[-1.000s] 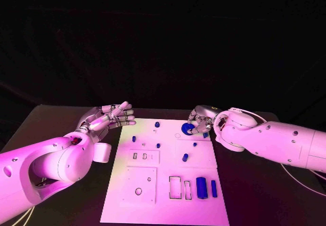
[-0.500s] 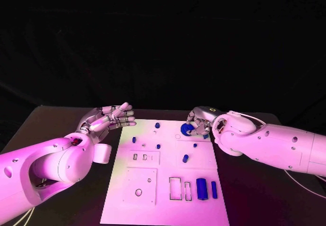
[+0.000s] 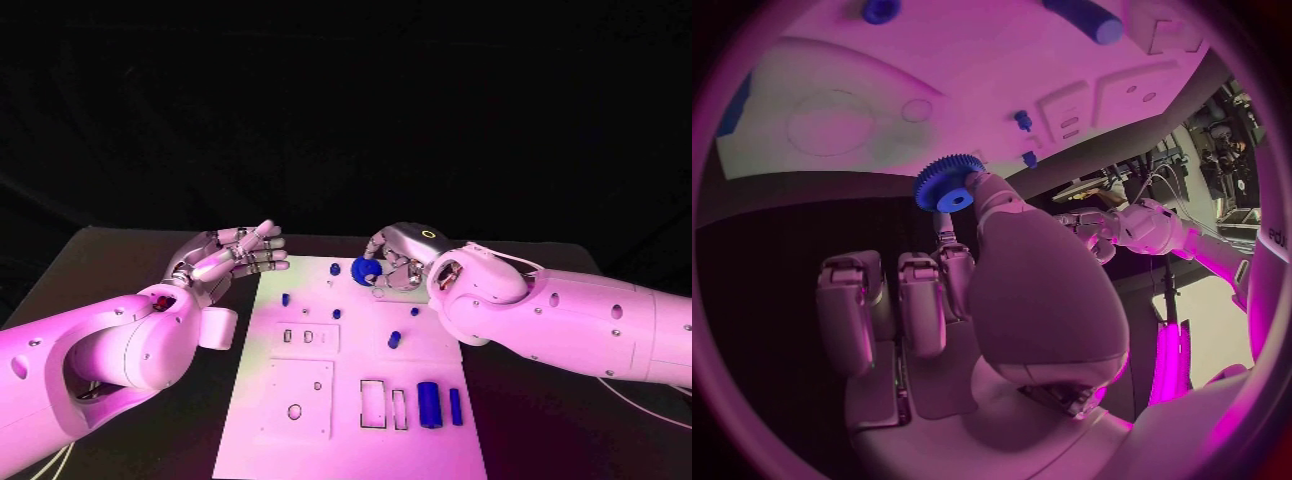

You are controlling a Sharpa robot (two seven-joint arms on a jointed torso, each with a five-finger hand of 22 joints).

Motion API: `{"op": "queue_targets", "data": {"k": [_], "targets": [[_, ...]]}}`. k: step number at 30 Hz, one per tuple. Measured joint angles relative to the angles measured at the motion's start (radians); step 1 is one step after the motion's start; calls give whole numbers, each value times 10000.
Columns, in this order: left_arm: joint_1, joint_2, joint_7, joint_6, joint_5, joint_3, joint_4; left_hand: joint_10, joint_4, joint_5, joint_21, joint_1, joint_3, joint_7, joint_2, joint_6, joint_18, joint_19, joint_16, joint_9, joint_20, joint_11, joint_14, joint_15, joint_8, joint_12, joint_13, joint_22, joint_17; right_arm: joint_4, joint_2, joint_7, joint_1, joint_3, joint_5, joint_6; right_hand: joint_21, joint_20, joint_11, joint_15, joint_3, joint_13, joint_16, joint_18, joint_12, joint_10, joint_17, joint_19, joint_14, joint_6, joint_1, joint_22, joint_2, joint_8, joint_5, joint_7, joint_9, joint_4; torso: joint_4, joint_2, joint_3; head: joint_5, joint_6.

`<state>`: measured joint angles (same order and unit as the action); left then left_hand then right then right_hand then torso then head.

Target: Assemble the parts on the task board

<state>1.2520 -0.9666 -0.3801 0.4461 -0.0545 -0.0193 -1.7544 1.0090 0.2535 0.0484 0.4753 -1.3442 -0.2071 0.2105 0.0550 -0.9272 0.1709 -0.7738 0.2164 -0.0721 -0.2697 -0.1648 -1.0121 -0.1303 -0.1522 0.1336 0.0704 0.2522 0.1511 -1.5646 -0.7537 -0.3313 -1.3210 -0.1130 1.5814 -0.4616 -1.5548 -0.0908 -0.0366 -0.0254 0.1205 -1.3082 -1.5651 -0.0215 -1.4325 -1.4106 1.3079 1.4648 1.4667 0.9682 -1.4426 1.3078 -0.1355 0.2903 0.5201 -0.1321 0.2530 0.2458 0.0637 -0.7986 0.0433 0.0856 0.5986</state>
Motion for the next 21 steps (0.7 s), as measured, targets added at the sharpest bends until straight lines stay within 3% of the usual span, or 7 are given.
{"op": "queue_targets", "data": {"k": [6,21], "targets": [[0,33,6,-19,-1,0,2,0,0,0,0,-53,0,0,-52,0,1,0,0,0,0,0,0,0,0,0,0,8,-1,188,682,-91,-3,-11,240,-47,0,0,0,1,109,1,0,0,0,0,2,0,0,0,-12,-1,-114,5,-19,0,0,-3,16,-5,12,-4,-1],[0,75,24,-41,-2,0,-7,0,0,0,0,-53,0,0,-52,0,1,0,0,7,0,0,0,0,34,0,1,19,8,1340,1895,-199,123,-83,431,113,0,-1,0,1,262,3,1,0,0,1,0,0,-1,-1,39,-2,-166,-5,-39,1,0,39,22,-21,14,2,75]]}}
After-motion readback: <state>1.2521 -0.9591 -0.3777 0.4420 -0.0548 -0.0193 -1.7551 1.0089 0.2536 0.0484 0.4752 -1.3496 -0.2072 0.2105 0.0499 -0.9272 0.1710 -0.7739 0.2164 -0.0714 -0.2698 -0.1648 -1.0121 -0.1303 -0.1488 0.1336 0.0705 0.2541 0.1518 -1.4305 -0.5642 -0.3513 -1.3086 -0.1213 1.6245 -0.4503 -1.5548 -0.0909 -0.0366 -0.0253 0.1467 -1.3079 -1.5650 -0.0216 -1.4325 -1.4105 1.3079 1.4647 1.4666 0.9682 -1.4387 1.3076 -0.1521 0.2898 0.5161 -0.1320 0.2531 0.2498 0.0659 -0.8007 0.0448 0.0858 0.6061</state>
